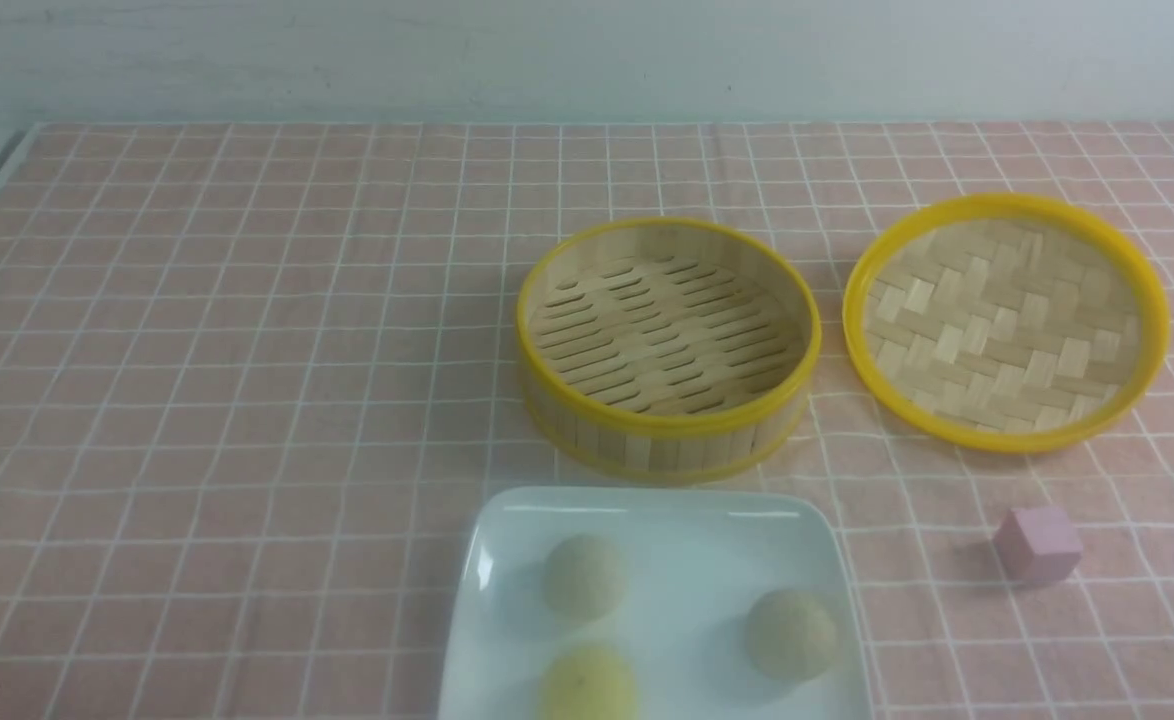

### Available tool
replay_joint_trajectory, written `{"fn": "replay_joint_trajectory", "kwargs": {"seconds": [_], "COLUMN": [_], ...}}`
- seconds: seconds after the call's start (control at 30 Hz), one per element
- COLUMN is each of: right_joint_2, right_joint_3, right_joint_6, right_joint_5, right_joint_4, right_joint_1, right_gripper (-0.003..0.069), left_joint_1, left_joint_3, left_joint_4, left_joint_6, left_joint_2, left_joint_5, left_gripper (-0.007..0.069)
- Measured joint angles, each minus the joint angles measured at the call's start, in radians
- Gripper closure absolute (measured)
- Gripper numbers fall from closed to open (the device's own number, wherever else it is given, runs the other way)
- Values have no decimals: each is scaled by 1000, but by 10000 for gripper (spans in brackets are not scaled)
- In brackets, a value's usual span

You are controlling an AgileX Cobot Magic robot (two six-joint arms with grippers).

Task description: Put the steamed buns into the plate on the pink tablecloth.

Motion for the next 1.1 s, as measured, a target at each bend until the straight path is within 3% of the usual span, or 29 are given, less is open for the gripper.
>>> {"fn": "replay_joint_trajectory", "kwargs": {"seconds": [0.37,1.1], "right_joint_2": [0,0], "right_joint_3": [0,0], "right_joint_6": [0,0], "right_joint_5": [0,0], "right_joint_4": [0,0], "right_joint_1": [0,0], "right_gripper": [508,473], "left_joint_1": [0,3], "left_joint_3": [32,32], "left_joint_4": [18,20], "left_joint_6": [0,2], "left_joint_2": [-115,-115], "left_joint_5": [91,95], "left_gripper": [557,530]}}
